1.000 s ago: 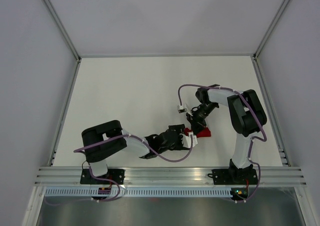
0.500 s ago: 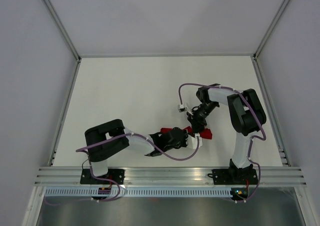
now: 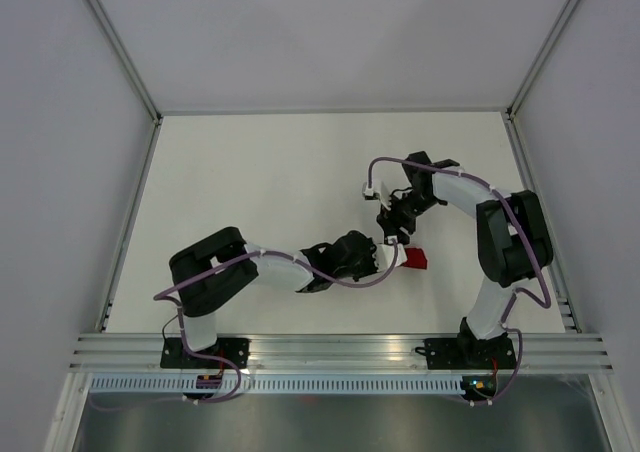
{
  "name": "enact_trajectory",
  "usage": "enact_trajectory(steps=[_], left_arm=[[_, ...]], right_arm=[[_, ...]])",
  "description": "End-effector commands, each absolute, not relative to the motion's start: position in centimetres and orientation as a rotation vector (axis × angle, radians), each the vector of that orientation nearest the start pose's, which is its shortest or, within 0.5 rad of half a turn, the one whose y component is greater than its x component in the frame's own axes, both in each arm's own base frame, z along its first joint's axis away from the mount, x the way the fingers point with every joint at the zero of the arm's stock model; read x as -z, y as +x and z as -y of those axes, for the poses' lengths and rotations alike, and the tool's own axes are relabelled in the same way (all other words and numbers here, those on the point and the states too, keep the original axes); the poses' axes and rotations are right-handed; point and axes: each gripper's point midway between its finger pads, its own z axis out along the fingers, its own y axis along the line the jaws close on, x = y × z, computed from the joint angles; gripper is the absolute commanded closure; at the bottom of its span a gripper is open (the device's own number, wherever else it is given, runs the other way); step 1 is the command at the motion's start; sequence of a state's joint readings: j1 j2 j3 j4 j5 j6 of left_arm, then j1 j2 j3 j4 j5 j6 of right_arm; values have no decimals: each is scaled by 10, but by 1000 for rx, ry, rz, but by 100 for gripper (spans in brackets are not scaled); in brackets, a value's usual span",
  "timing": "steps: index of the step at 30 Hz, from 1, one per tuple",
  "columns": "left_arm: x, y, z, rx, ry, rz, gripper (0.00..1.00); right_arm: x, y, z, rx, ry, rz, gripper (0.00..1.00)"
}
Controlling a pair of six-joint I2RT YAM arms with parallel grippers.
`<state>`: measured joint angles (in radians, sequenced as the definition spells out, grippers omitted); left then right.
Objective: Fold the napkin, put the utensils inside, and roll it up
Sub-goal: Roll the napkin at the center of the board, then adjust the napkin at the center of the board.
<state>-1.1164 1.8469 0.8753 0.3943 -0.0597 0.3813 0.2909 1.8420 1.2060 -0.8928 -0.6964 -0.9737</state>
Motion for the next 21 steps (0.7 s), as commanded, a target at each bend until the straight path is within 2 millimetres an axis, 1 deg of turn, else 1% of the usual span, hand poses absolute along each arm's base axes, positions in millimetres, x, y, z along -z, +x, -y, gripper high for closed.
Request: enact_trajectory(steps=[1, 2, 4, 5, 6, 7, 8, 9, 10, 11, 13, 14, 15, 16, 19, 20, 21], left_arm=[[40, 193, 368, 443, 1546, -1953, 98], [40, 196, 367, 443, 1526, -1986, 98], [47, 197, 366, 446, 1520, -2032, 98], [48, 197, 368, 449, 1514, -2040, 98], [51, 198, 366, 447, 1512, -2062, 98], [57, 198, 364, 442, 1509, -2086, 98], [55, 201, 366, 453, 1482, -2105, 98], [59, 200, 363, 451, 1480, -2130, 98], [62, 201, 364, 451, 1473, -2145, 98], [63, 203, 362, 456, 1447, -2172, 98], [67, 204, 358, 447, 1430, -2215, 98], [68, 206, 358, 451, 1409, -2236, 98], [68, 207, 358, 453, 1398, -2246, 98], [69, 208, 358, 453, 1378, -2264, 98], [71, 212, 356, 453, 1337, -2305, 98], [71, 214, 354, 448, 1315, -2323, 98], [74, 214, 353, 443, 1314, -2335, 98]], right_arm=[[-75, 318, -167, -759, -1450, -2135, 36], [-79, 322, -164, -740, -1423, -2141, 36], [-95, 333, -159, -703, -1344, -2142, 36], [-94, 334, -154, -695, -1318, -2164, 36], [-102, 339, -150, -668, -1281, -2164, 36], [-105, 338, -148, -667, -1264, -2169, 36], [-109, 338, -144, -660, -1247, -2174, 36], [-114, 338, -138, -640, -1217, -2175, 37], [-115, 337, -136, -634, -1188, -2193, 37], [-112, 335, -129, -613, -1171, -2220, 39], [-111, 331, -123, -581, -1142, -2252, 43], [-104, 325, -119, -573, -1128, -2286, 50], [-101, 324, -113, -534, -1114, -2311, 53], [-99, 322, -109, -522, -1091, -2331, 59], [-90, 312, -97, -507, -1025, -2405, 68], [-86, 306, -95, -517, -1018, -2429, 71], [-84, 303, -91, -518, -1008, -2446, 73]])
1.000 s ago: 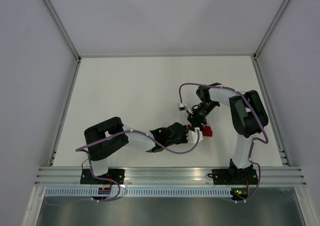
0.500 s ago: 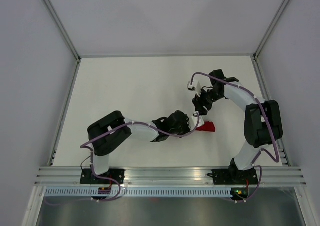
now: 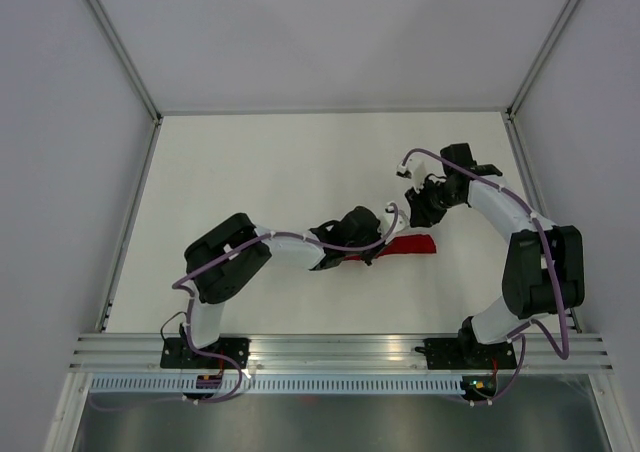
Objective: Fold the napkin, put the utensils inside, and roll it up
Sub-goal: Adjust the napkin at the center of the board.
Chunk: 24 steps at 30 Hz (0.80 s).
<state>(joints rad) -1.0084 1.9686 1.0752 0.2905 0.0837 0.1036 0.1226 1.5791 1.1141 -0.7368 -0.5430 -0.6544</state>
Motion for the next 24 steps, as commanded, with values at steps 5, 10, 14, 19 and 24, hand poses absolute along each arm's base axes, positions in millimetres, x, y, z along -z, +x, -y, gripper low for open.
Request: enact_trajectory(steps=[5, 10, 14, 19, 24], left_arm=[[76, 216, 350, 413, 1249, -2405, 98], [78, 219, 349, 376, 1195, -2451, 98], [80, 220, 349, 367, 1126, -2498, 98], [80, 218, 351, 373, 1073, -2532, 98], [81, 217, 352, 368, 1021, -2567, 98]], right_arm=[[-73, 281, -86, -541, -1015, -2506, 82], [-66, 262, -87, -595, -1046, -2540, 82], [-49, 248, -88, -651, -1057, -2597, 84], [-37, 248, -89, -686, -1051, -2633, 85], [-22, 258, -92, -703, -1017, -2680, 86]])
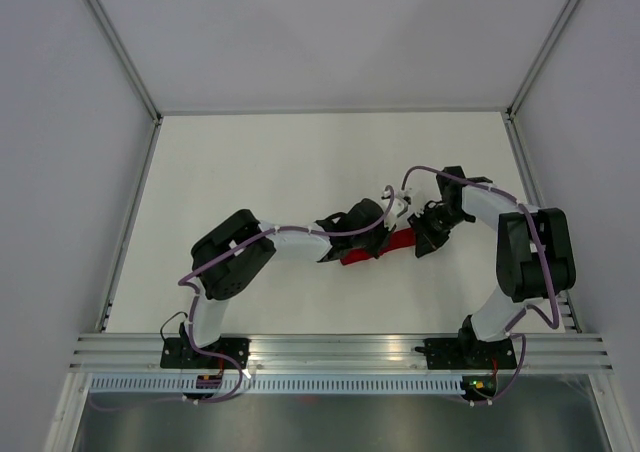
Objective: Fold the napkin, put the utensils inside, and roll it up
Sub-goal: Adjust the napkin at the center of the board.
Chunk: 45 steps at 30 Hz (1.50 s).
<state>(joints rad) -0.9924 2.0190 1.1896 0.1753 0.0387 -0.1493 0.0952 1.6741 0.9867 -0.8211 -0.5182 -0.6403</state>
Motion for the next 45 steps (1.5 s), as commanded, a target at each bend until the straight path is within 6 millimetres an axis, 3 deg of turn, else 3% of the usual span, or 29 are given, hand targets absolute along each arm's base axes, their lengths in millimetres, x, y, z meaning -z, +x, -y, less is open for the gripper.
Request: enact_trajectory(steps=[1, 7, 13, 23, 28, 45], left_arm=[[80, 216, 354, 375, 1002, -2575, 98], [78, 213, 359, 387, 890, -2635, 98], [77, 208, 372, 394, 742, -2670, 97], [78, 212, 393, 432, 589, -2694, 77], [81, 215, 402, 453, 560, -2701, 76], [91, 241, 393, 471, 429, -2740, 75]], right_arm=[[-21, 260, -94, -709, -1017, -2681, 87], [-12, 280, -102, -713, -963, -2713, 88], [-10, 314, -114, -672, -923, -2716, 89], [1, 357, -130, -556, -900, -2722, 91], [2, 375, -136, -543, -882, -2717, 91], [-2, 405, -146, -464, -855, -2692, 92]])
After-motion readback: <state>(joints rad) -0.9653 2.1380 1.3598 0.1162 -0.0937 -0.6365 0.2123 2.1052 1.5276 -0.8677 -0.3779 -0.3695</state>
